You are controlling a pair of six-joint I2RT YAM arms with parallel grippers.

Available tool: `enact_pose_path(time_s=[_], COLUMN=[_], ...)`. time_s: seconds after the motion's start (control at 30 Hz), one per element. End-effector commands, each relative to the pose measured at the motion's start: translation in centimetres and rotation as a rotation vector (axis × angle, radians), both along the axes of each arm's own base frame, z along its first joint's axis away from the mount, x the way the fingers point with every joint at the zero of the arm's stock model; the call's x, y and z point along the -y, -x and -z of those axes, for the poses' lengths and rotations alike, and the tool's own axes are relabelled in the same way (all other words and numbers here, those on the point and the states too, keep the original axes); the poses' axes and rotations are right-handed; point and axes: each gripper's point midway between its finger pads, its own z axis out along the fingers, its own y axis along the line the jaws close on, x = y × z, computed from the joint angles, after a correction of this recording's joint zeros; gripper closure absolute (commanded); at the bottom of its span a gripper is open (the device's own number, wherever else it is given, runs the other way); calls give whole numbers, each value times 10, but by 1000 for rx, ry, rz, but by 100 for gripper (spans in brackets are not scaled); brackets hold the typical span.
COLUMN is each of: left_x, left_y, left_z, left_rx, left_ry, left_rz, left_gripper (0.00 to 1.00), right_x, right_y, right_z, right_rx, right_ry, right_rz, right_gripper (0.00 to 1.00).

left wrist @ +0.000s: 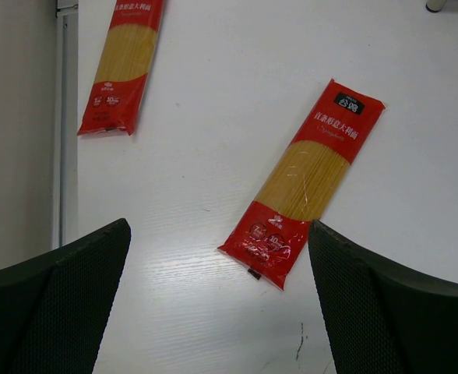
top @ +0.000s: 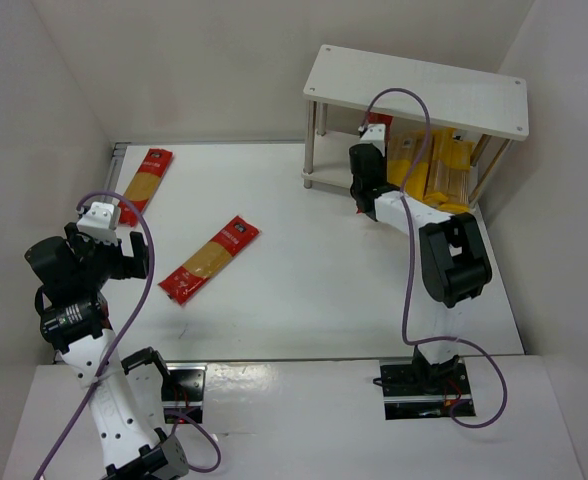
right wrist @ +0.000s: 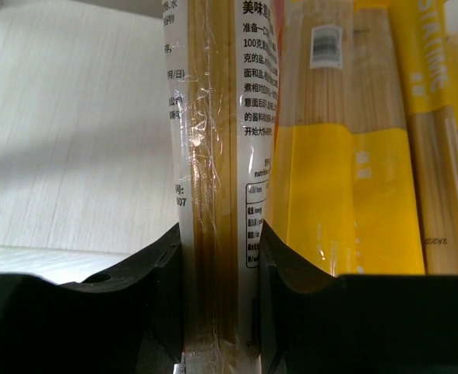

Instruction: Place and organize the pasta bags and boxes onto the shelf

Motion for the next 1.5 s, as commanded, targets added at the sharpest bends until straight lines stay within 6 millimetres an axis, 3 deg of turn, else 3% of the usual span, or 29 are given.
enact_pose_path(time_s=[0.0,0.13,0.33,0.47,0.5,0.57,0.7,0.73,0.9,1.07,1.2,1.27,1.47], left_x=[-2,-2,-2,-2,-2,-2,-2,-2,-2,0,0,-1,-2], left_y=[-2,-2,-2,-2,-2,-2,-2,-2,-2,-1,-1,-2,-4], left_z=[-3,-3,-3,-3,-3,-3,0,0,0,-2,-6,-3,-1], left_rx=[19,19,19,19,19,19,12,12,12,23,39,29,18], left_ry=[-10,-10,-10,-10,-10,-10,-6,-6,-6,-16,-26,-20,-13], left_rz=[0,0,0,0,0,0,0,0,0,12,12,12,12], left_gripper=[0,0,0,0,0,0,0,0,0,0,0,0,0], right_x=[5,3,7,5,5,-1,-9,-10,-10,-15,-18,-22,-20], right_y=[-20,-25,-36,-26,-23,-14,-1,3,17,33,45,48,38], right_z=[-80,-81,-58,-43,-56,-50,-60,-53,-76,-76,-71,-80,-83], right_rx=[298,307,220,170,206,188,203,188,203,173,180,195,219], right_ry=[-16,-59,-282,-438,-470,-567,-721,-754,-981,-1153,-1224,-1226,-1265], right_rz=[90,67,-37,-138,-163,-239,-365,-383,-513,-551,-538,-586,-576], right_gripper=[100,100,100,100,100,100,100,100,100,100,100,100,100])
